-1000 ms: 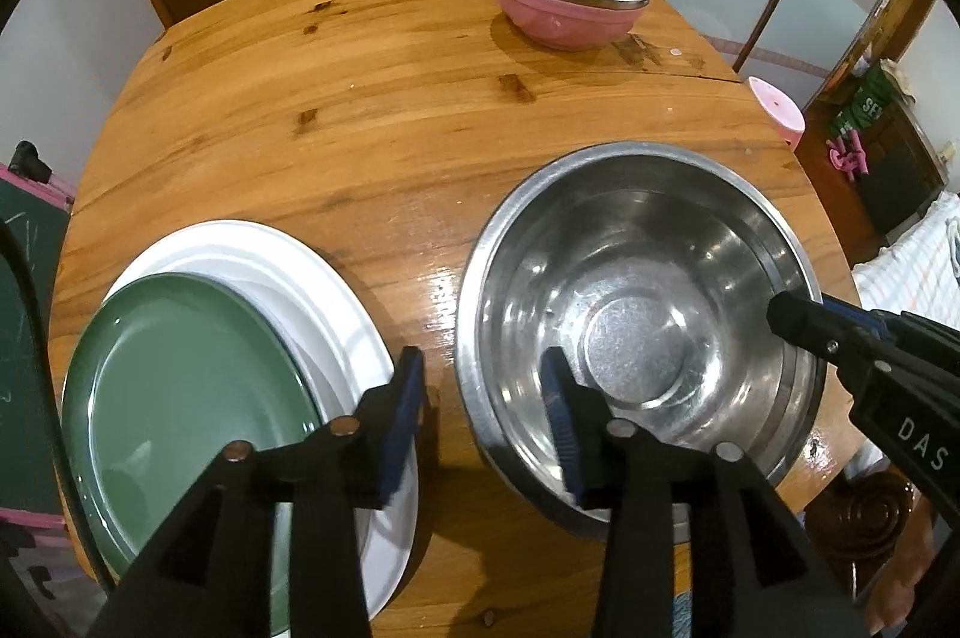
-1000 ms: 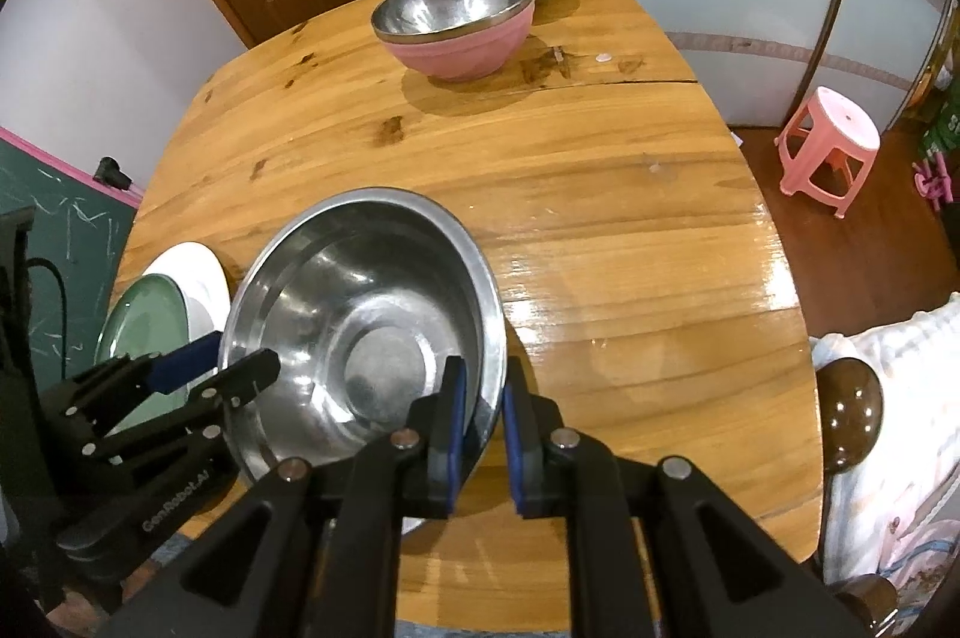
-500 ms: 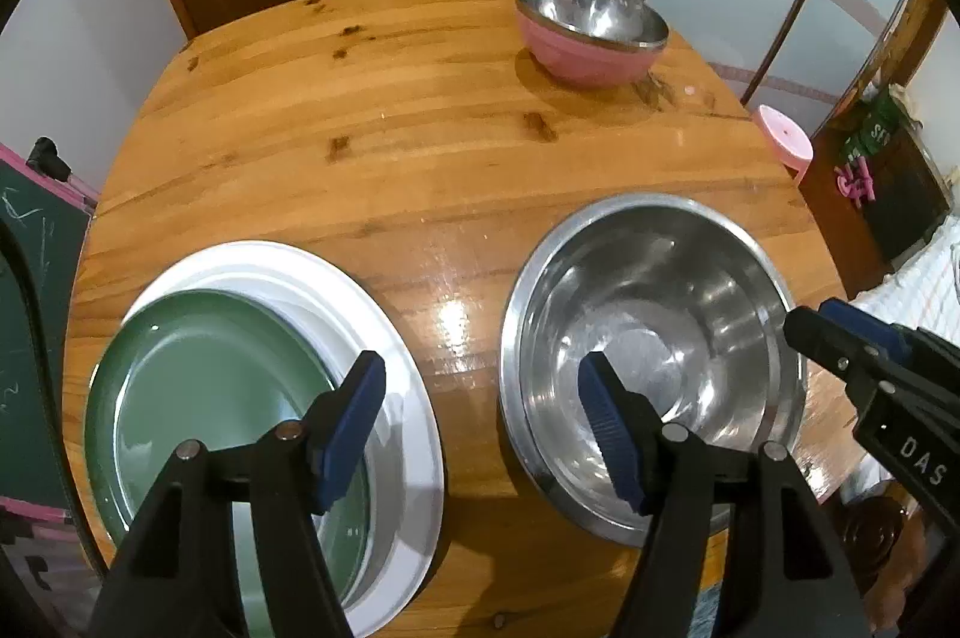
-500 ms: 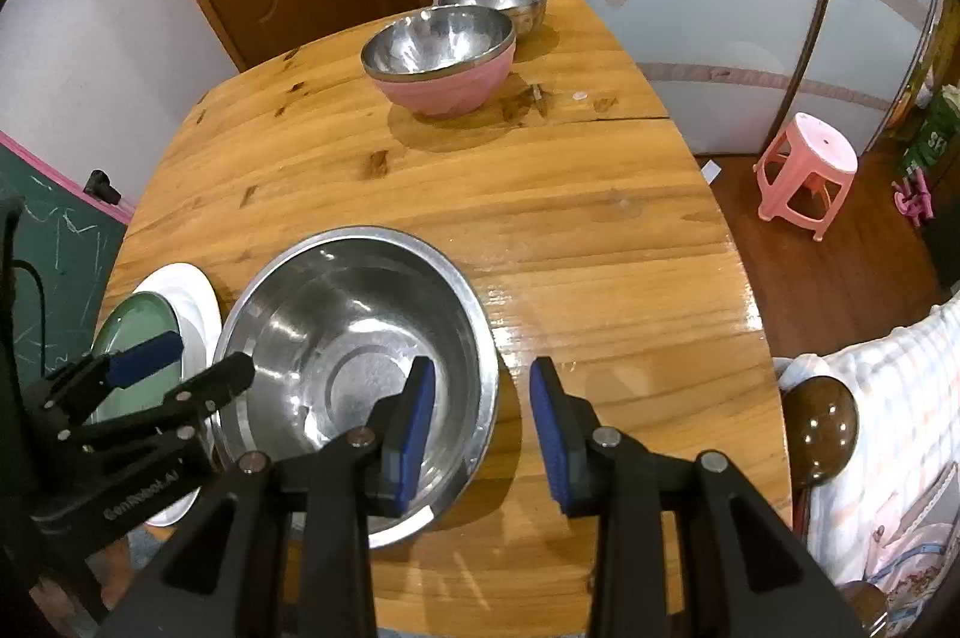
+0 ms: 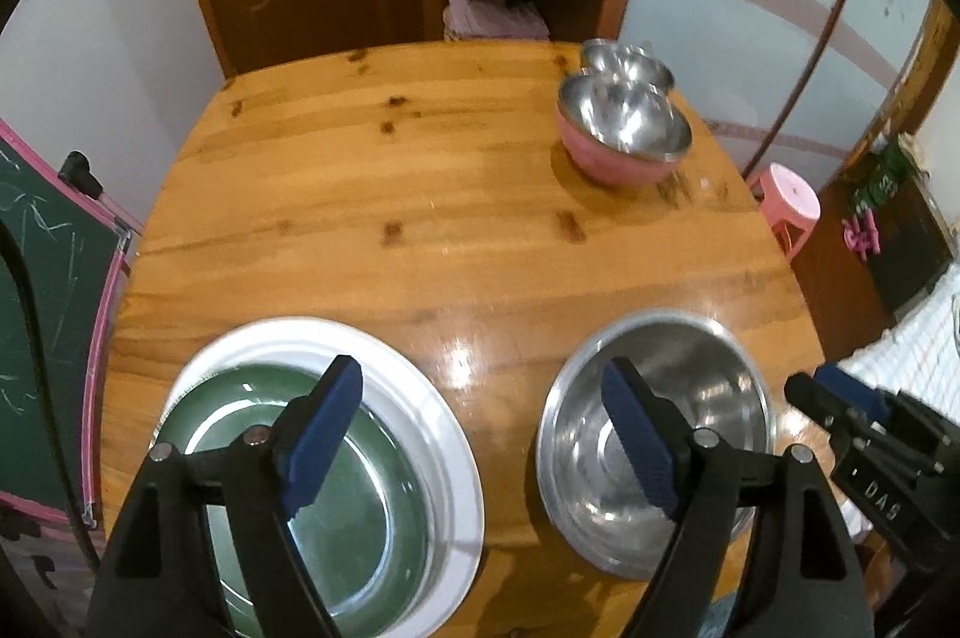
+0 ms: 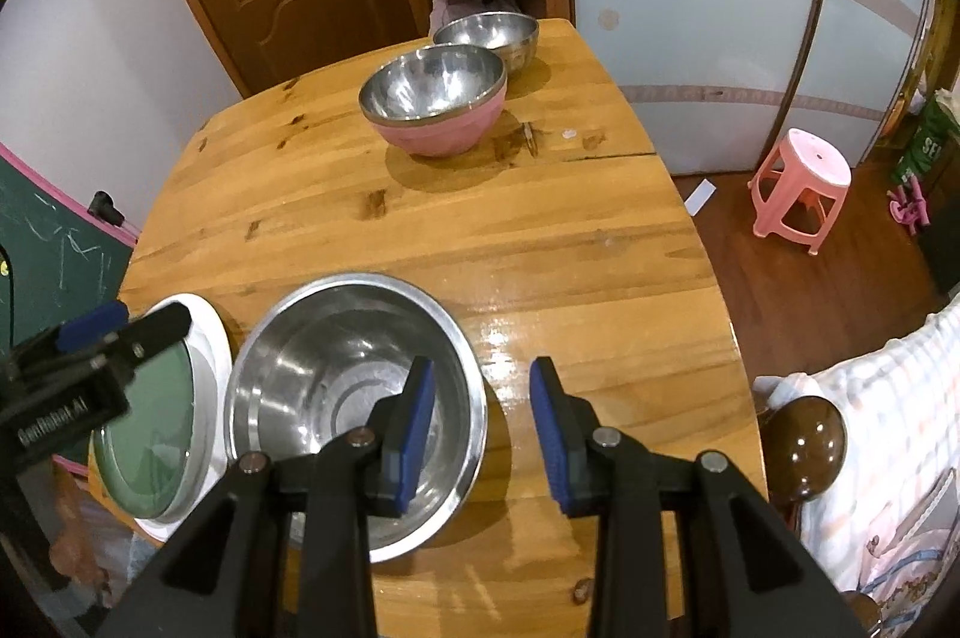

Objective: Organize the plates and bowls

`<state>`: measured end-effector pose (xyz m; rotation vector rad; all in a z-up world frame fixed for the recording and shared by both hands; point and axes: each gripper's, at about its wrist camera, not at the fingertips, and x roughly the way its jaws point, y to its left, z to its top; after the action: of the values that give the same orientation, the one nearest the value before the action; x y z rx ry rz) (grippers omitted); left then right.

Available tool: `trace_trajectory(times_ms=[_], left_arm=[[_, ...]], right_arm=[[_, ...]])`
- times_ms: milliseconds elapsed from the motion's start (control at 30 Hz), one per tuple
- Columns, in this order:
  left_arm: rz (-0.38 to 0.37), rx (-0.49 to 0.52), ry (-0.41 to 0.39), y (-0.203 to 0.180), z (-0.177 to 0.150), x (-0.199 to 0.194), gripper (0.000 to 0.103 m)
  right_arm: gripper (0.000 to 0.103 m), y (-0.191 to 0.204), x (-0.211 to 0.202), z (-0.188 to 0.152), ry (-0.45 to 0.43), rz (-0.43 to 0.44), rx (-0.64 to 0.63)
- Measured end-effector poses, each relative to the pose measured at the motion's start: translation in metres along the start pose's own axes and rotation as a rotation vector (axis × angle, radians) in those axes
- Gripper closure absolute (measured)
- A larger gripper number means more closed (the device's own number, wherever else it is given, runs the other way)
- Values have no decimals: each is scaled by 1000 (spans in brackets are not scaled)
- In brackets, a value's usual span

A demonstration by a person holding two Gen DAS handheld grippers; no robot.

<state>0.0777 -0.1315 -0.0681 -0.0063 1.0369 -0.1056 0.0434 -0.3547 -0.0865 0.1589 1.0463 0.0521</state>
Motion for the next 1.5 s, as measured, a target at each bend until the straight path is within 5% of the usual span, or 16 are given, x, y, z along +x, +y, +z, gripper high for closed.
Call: trace_trajectory(times_ms=[300, 467, 700, 967, 1333, 1500], left_arm=[[-21, 27, -69, -4, 43, -24, 12], [-52, 50, -90, -12, 78, -31, 1], [-73, 53, -114, -24, 126, -27, 1], [-36, 31, -105, -34, 166, 23, 1], [-94, -68, 94, -26, 189, 129, 1], [-118, -38, 145, -29, 191, 163, 2]], right_arm=[[70, -1, -11, 32, -8, 36, -17], [70, -9, -21, 68, -17, 56, -14], [70, -26, -26, 134, -42, 28, -14], [70, -42, 3, 184, -7, 26, 7], [70, -50, 93, 212, 140, 101, 97], [70, -50, 129, 214, 206, 111, 120]])
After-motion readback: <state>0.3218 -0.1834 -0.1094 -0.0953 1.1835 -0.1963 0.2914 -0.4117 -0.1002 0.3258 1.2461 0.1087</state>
